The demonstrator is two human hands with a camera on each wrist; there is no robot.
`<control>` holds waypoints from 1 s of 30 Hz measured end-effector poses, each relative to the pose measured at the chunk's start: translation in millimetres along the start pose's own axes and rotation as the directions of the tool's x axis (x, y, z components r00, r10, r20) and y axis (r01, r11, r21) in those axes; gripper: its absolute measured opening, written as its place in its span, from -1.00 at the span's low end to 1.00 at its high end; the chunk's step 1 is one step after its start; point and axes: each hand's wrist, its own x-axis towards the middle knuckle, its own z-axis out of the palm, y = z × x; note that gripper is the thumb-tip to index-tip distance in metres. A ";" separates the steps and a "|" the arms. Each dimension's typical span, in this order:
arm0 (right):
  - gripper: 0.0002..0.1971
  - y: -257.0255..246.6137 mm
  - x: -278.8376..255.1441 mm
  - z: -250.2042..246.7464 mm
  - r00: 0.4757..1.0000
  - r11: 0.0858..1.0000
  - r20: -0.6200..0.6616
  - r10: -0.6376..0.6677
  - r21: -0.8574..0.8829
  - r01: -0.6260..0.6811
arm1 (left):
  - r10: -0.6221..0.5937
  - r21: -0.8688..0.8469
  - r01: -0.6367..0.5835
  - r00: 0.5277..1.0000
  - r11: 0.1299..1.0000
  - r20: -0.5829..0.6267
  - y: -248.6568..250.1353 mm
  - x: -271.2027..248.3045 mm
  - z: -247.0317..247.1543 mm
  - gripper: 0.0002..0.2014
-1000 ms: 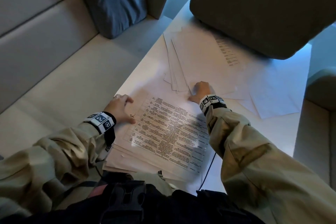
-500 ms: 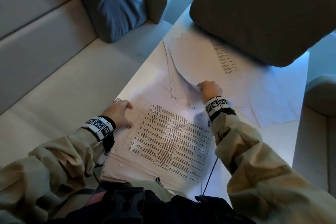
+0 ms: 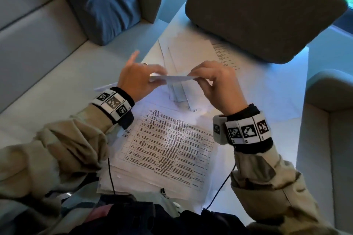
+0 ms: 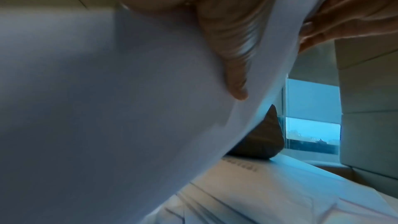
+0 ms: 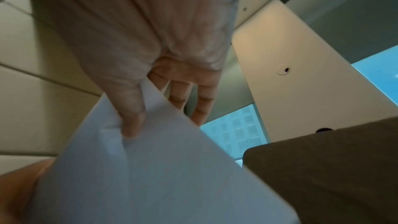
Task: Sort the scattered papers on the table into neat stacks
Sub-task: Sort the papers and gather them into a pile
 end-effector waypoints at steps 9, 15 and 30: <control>-0.59 81.3 -6.1 40.0 0.804 0.810 -0.102 0.586 0.118 -0.575 | -0.273 -0.086 0.268 0.960 0.960 -0.061 -33.6 9.0 -14.2 -0.75; -0.18 108.9 -25.6 113.6 0.548 0.710 0.466 0.695 -0.319 -0.628 | -0.241 -0.154 0.214 0.952 0.965 -0.187 -42.4 10.2 -28.6 -0.77; -0.15 130.4 0.6 151.8 0.373 0.669 0.560 0.740 -0.558 -0.491 | -0.253 -0.158 0.227 0.951 0.961 -0.176 -51.3 9.3 -30.1 -0.82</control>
